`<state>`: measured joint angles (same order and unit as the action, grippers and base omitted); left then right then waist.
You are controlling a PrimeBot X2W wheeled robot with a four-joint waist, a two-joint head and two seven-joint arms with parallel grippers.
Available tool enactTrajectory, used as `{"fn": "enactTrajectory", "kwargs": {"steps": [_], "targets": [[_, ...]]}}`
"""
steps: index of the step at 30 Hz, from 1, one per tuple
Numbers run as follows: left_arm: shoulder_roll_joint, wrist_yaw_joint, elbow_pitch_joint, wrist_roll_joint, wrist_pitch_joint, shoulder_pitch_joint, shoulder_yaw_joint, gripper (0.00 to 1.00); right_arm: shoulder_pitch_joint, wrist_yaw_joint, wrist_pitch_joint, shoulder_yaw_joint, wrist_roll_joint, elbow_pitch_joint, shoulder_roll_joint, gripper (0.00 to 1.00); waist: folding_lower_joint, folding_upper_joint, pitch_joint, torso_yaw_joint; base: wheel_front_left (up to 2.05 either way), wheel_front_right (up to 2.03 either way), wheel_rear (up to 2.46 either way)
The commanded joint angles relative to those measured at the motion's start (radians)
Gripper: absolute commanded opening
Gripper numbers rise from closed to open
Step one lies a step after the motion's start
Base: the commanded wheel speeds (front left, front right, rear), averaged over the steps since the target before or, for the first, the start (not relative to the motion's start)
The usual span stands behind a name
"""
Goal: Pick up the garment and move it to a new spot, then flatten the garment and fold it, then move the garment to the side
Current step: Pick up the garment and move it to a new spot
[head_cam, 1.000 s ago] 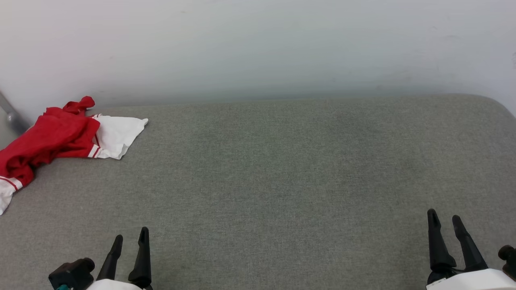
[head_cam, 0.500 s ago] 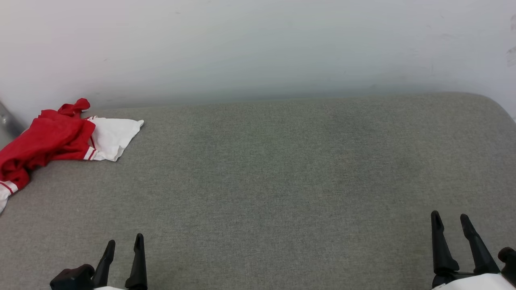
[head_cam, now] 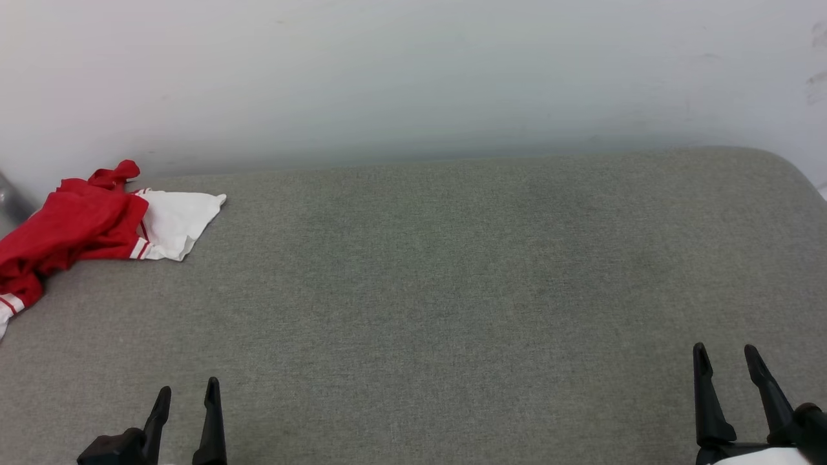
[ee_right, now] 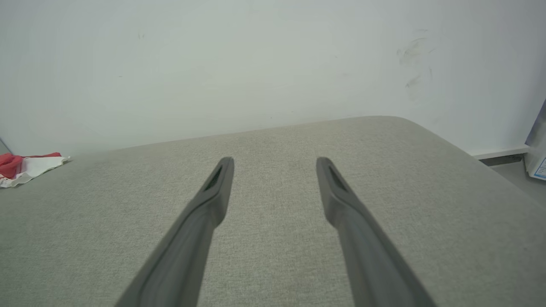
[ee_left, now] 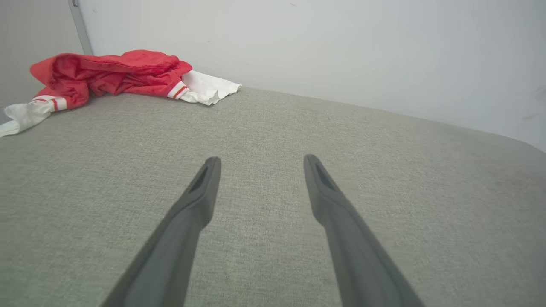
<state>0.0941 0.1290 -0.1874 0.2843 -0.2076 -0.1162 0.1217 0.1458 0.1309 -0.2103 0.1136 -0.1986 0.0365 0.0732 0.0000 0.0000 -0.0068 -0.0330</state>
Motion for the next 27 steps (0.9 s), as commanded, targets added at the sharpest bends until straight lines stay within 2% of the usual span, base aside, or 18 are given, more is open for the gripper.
{"fn": "enactTrajectory", "kwargs": {"steps": [1, 16, 22, 27], "targets": [[0.003, 0.001, 0.004, -0.023, -0.010, -0.006, 0.007, 1.00, 0.005, 0.000, -0.008, -0.002, 0.024, -0.009, 0.001, 1.00, 0.0000, 0.0000, 0.000, 0.000, 0.00, 0.00, 0.00], [0.002, 0.001, 0.017, -0.111, -0.039, -0.040, 0.032, 1.00, 0.041, 0.000, -0.037, -0.004, 0.143, -0.030, 0.002, 1.00, 0.0000, 0.0000, -0.011, 0.040, 0.00, 0.00, 0.00], [-0.008, 0.001, 0.043, -0.138, -0.050, -0.050, 0.067, 1.00, 0.064, 0.000, -0.048, -0.003, 0.182, -0.038, -0.004, 1.00, 0.0000, 0.0000, -0.018, 0.106, 0.00, 0.00, 0.00], [-0.010, 0.001, 0.056, -0.161, -0.059, -0.067, 0.093, 1.00, 0.083, 0.000, -0.056, -0.008, 0.217, -0.042, -0.007, 1.00, 0.0000, 0.0000, -0.026, 0.189, 0.00, 0.00, 0.00]]}}
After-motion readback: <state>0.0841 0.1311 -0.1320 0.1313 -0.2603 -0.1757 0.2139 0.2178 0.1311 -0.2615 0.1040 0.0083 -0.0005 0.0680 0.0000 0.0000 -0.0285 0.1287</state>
